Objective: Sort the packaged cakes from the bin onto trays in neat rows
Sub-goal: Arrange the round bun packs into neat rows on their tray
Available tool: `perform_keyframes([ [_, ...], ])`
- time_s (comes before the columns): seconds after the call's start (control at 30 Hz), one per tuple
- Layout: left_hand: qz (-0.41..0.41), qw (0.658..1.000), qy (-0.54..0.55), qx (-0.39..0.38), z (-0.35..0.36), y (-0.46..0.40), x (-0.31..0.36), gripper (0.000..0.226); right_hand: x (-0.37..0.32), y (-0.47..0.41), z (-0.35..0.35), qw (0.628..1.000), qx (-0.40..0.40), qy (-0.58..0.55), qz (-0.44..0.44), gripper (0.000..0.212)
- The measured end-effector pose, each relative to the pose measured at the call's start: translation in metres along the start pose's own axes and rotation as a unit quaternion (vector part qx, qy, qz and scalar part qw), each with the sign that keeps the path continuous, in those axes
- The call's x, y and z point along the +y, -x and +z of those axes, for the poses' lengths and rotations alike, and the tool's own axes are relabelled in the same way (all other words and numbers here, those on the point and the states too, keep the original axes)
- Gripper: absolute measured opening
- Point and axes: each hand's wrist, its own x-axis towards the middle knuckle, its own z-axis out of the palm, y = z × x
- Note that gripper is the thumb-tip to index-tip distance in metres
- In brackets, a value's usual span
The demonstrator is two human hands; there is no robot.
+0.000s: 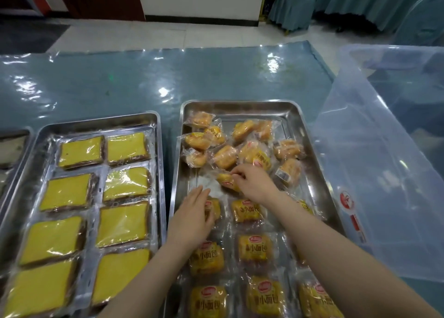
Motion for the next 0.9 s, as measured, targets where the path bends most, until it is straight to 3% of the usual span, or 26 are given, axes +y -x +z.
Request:
perform_keyframes([
  [0.1, 0.031, 0.999, -0.041, -0.006, 0.004, 0.004, -0.005, 0.057, -0.015, -0.018, 0.001, 0.999, -0.04, 0.022, -0.003, 0.028],
  [0.2, 0.044, 0.998, -0.011, 0.031, 0.004, 0.004, -0.005, 0.049, -0.028, -0.034, 0.007, 0.996, -0.073, 0.049, -0.007, 0.027],
  [0.33, 0.061, 0.991, 0.004, 0.12, -0.001, 0.002, -0.008, 0.042, -0.039, -0.045, 0.023, 0.998, -0.066, 0.017, -0.017, 0.02],
  [0.43, 0.115, 0.986, -0.021, 0.115, -0.002, -0.005, -0.009, 0.052, -0.044, -0.044, 0.035, 0.997, -0.056, -0.026, -0.037, 0.015],
  [0.57, 0.075, 0.991, -0.109, 0.018, 0.005, -0.017, -0.013, 0.068, -0.038, -0.034, 0.029, 0.998, 0.038, -0.027, -0.044, 0.019],
  [0.7, 0.057, 0.985, -0.165, 0.004, 0.016, -0.017, -0.014, 0.068, -0.004, -0.015, 0.002, 0.976, 0.194, 0.093, -0.023, 0.016],
  [0.8, 0.058, 0.982, -0.18, 0.01, 0.019, -0.016, -0.014, 0.068, 0.019, -0.001, -0.011, 0.959, 0.248, 0.118, 0.068, 0.038],
  [0.9, 0.059, 0.982, -0.179, 0.004, 0.019, -0.016, -0.013, 0.068, 0.035, 0.006, -0.016, 0.971, 0.172, 0.139, 0.091, 0.072],
])
